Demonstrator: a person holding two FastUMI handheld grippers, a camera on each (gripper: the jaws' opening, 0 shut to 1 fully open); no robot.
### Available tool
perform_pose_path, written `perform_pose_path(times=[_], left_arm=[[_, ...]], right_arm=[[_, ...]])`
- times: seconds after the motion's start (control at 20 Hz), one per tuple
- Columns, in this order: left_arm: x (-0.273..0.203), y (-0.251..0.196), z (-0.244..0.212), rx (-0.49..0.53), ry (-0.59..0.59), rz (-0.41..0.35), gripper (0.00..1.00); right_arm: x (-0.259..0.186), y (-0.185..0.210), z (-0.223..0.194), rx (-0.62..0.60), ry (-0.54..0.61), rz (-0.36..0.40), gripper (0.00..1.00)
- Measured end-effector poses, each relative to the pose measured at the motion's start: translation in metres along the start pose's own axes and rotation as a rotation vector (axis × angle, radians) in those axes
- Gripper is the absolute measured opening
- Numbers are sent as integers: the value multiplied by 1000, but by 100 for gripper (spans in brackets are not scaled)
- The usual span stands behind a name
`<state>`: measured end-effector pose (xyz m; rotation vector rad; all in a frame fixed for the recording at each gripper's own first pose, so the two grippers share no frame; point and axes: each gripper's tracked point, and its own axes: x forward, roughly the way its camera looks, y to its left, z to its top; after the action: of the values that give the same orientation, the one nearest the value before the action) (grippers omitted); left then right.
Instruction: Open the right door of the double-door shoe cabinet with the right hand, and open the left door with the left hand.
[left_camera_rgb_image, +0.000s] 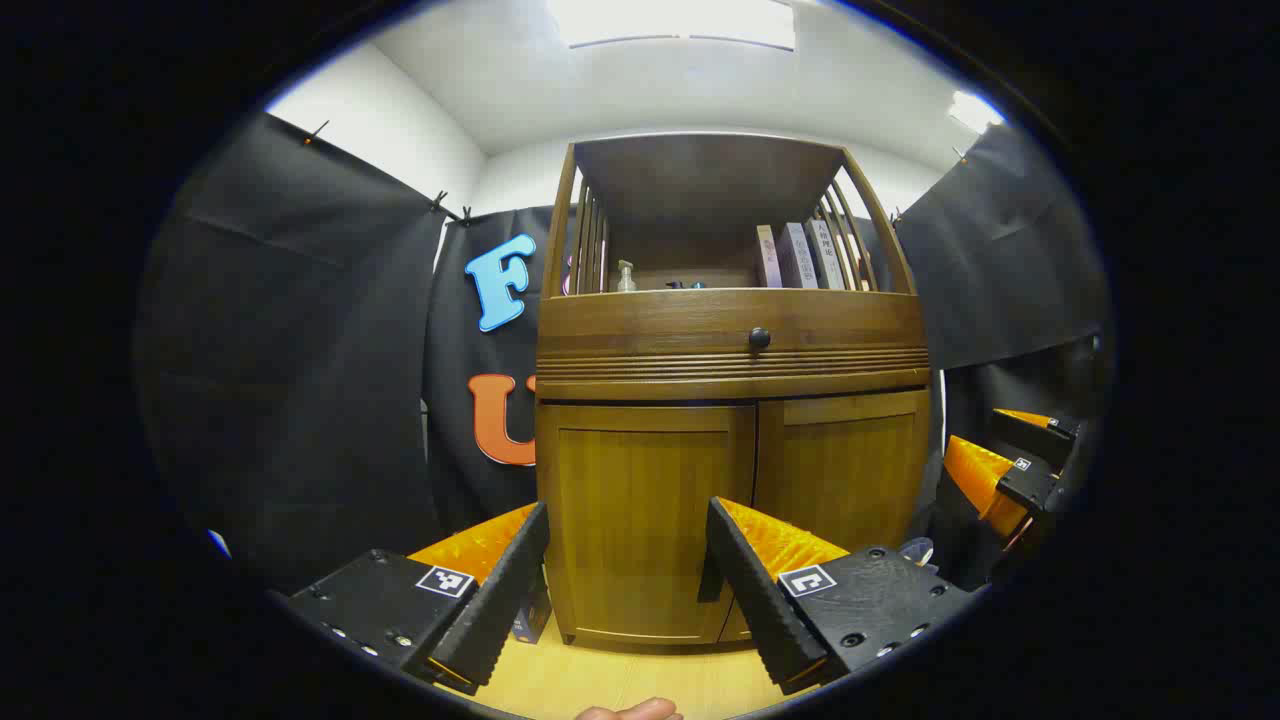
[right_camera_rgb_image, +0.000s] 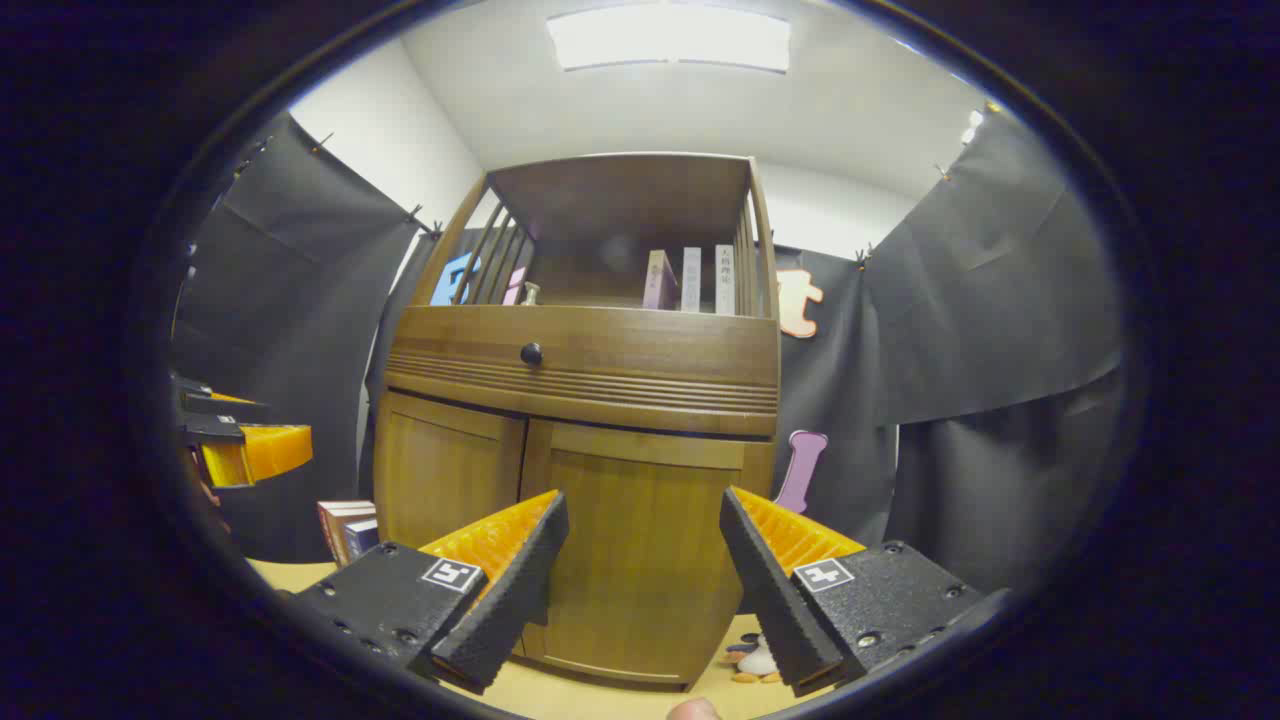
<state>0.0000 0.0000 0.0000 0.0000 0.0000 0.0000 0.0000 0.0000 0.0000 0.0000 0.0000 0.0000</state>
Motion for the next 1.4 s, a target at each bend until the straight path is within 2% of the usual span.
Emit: perform_pose_path(times=[0.35, 0.55, 0.65, 0.9, 1.0, 1.05, 1.1, 1.25, 1.3, 1.35, 1.4], left_arm=[[-9, -5, -3, -15, 3, 58, 95], [1, -4, -7, -26, 4, 42, 95], [11, -6, -18, -40, 38, 3, 95], [35, 3, -12, -30, 20, -49, 95], [40, 11, -16, -31, 17, -55, 95], [43, 15, -18, -36, 19, -57, 100], [45, 19, -20, -42, 23, -58, 95], [46, 32, -23, -37, 29, -51, 95], [46, 37, -22, -32, 26, -45, 100], [46, 43, -22, -27, 24, -37, 95], [46, 50, -23, -20, 19, -23, 95]], right_arm=[[6, -1, -12, 31, 33, 76, 98], [2, 10, -16, 17, 29, 69, 99], [3, 13, -25, 24, 55, 39, 99], [21, 27, -44, 18, 108, -6, 99], [26, 44, -56, 21, 141, 23, 100], [30, 50, -60, 20, 149, 33, 100], [34, 55, -64, 17, 155, 36, 99], [55, 79, -85, 17, 191, 71, 98], [61, 86, -91, 27, 209, 81, 98], [68, 91, -97, 43, 227, 91, 96], [75, 98, -105, 58, 242, 103, 95]])
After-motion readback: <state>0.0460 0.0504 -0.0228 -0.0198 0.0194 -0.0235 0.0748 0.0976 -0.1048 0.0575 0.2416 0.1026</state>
